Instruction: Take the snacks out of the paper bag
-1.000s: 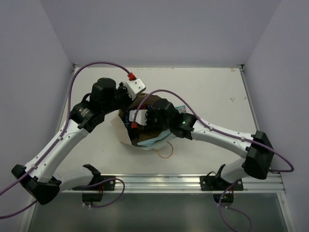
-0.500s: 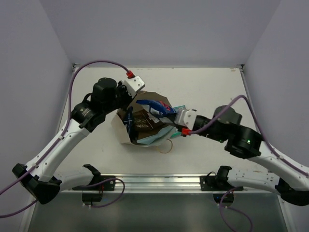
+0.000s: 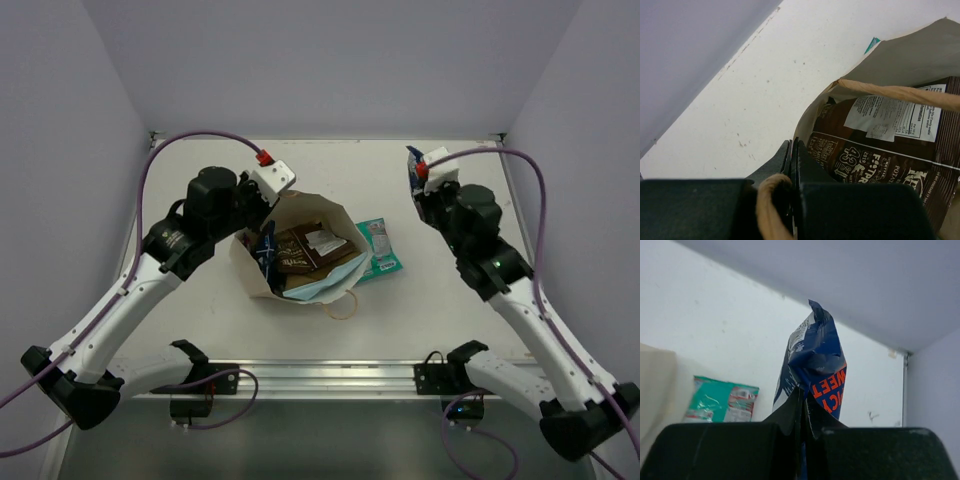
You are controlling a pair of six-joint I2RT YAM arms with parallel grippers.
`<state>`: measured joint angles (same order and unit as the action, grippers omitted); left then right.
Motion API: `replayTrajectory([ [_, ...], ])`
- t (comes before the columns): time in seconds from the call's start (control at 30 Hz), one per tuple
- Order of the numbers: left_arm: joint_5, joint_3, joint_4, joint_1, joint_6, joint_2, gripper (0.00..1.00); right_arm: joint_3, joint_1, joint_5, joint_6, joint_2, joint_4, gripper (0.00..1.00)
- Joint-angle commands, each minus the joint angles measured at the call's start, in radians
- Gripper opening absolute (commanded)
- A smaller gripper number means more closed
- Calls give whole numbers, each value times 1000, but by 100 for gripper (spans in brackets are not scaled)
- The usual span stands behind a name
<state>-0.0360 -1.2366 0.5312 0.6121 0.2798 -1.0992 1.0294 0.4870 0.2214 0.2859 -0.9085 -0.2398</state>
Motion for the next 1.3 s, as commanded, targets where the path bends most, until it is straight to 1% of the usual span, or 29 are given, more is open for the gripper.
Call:
replayTrajectory([
  [0.0,8,-9,-56,6,-10,32,0,-74,-96,50,-39,-124,114,0],
  [0.03,8,-12,-53,6,-8,30,0,-78,-126,87,-31,-191,132,0],
  [0.1,-4,-18,-50,6,-4,32,0,-104,-151,137,-14,-257,209,0],
  [0.13,-5,-18,-51,6,-1,33,0,-112,-151,195,2,-332,230,0],
  [0.17,-7,-18,-50,6,4,35,0,-106,-153,219,2,-374,265,0],
  [0.23,-5,-17,-46,6,9,36,0,-66,-151,226,-31,-485,251,0],
  [0.3,-1,-15,-40,8,13,36,0,-31,-148,172,-86,-539,185,5],
  [0.33,-1,-12,-36,6,13,36,0,-17,-143,138,-140,-552,165,8],
  [0.37,-1,-11,-34,6,18,38,0,-17,-137,57,-157,-549,151,19],
  [0.4,1,-9,-33,6,16,36,0,-22,-121,18,-175,-535,148,27],
  [0.43,2,-6,-31,6,18,38,0,-28,-113,-9,-216,-515,143,38],
  [0.47,2,-6,-30,8,18,39,0,-28,-108,-64,-238,-460,119,52],
  [0.53,1,-3,-25,8,19,38,0,-16,-94,-118,-316,-387,85,59],
  [0.57,1,-3,-23,6,21,38,0,-12,-85,-141,-333,-300,64,66],
  [0.67,-1,-4,-22,6,22,38,0,37,-42,-212,-419,-178,4,74],
  [0.7,1,-3,-20,8,22,38,0,53,-3,-215,-439,-115,-9,75],
  [0.77,7,0,-20,6,22,38,0,84,53,-254,-481,-63,-18,77],
  [0.8,8,2,-19,8,22,38,0,90,112,-264,-500,-28,-16,77],
  [0.87,15,3,-17,6,19,39,0,100,177,-278,-550,-6,8,77],
  [0.9,16,5,-19,6,18,39,0,103,240,-280,-565,0,16,77],
  [0.93,21,5,-17,6,13,41,0,100,272,-278,-597,0,28,77],
  [0.97,25,3,-19,8,9,41,0,97,300,-278,-611,-4,66,77],
  [1.0,30,3,-19,6,7,41,0,92,353,-278,-625,-12,86,77],
  [1.1,44,2,-17,6,-10,41,0,89,436,-287,-666,-78,154,75],
  [1.13,56,2,-16,8,-17,41,0,107,459,-280,-674,-128,157,74],
  [1.2,53,0,-14,8,-24,44,0,116,516,-235,-676,-179,189,74],
  [1.27,48,-4,-14,6,-31,47,0,115,539,-223,-703,-249,233,73],
])
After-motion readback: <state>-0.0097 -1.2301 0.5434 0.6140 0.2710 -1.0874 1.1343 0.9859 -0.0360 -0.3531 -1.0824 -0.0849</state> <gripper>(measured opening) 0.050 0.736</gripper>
